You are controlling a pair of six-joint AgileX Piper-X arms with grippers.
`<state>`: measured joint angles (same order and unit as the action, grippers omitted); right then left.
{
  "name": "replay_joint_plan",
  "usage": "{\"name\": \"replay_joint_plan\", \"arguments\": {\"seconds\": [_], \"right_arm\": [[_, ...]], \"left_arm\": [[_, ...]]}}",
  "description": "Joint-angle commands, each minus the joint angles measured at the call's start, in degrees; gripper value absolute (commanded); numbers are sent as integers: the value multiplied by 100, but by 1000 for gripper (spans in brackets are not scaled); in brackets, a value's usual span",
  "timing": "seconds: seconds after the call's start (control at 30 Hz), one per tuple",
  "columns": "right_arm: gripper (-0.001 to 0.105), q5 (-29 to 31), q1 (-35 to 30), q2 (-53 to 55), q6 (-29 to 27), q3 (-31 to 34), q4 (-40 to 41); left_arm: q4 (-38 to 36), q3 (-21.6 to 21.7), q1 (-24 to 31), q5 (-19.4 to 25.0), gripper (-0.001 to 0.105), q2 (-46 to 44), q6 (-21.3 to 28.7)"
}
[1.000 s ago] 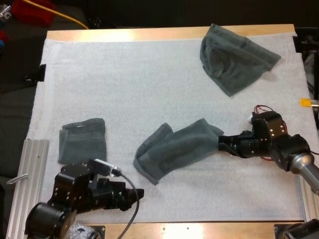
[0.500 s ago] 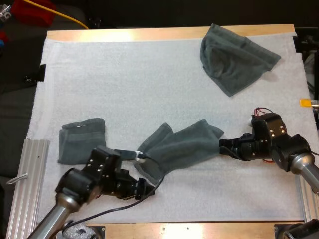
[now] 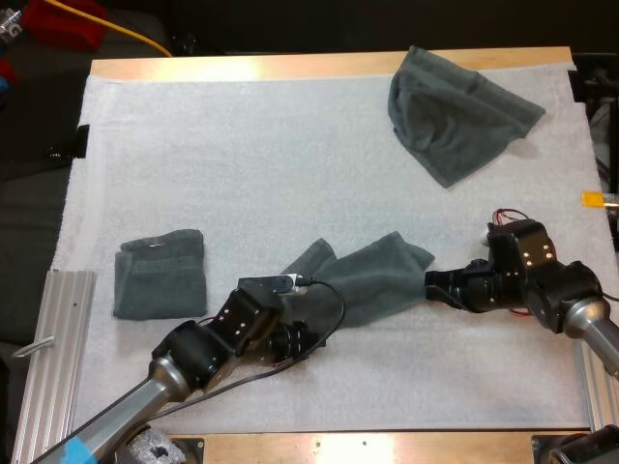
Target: Pick towel from pile, fold and stack
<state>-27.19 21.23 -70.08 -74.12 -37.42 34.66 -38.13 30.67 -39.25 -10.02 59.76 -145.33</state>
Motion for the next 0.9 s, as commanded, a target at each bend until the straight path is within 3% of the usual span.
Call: {"name": "replay_joint_plan", "arguments": {"seconds": [0.0,0.37,0.63,0.73,0.87], "right_arm": [[0,4,-36,59,-83,-7,29],[0,-70,-36,59,-243,-7,29],[0,-128,-36,59,-326,-7,29],[0,-131,-36,59,-326,-7,29],[0,-146,-36,59,-326,-7,29]], "left_arm": [[101,14,-26,149,55,99,-226],[57,14,-26,-136,55,1115,-528],[93,14,-26,-68,55,1197,-567],[93,14,-26,0,45,1197,-567],[70,14,-26,17,11,1197,-460]]}}
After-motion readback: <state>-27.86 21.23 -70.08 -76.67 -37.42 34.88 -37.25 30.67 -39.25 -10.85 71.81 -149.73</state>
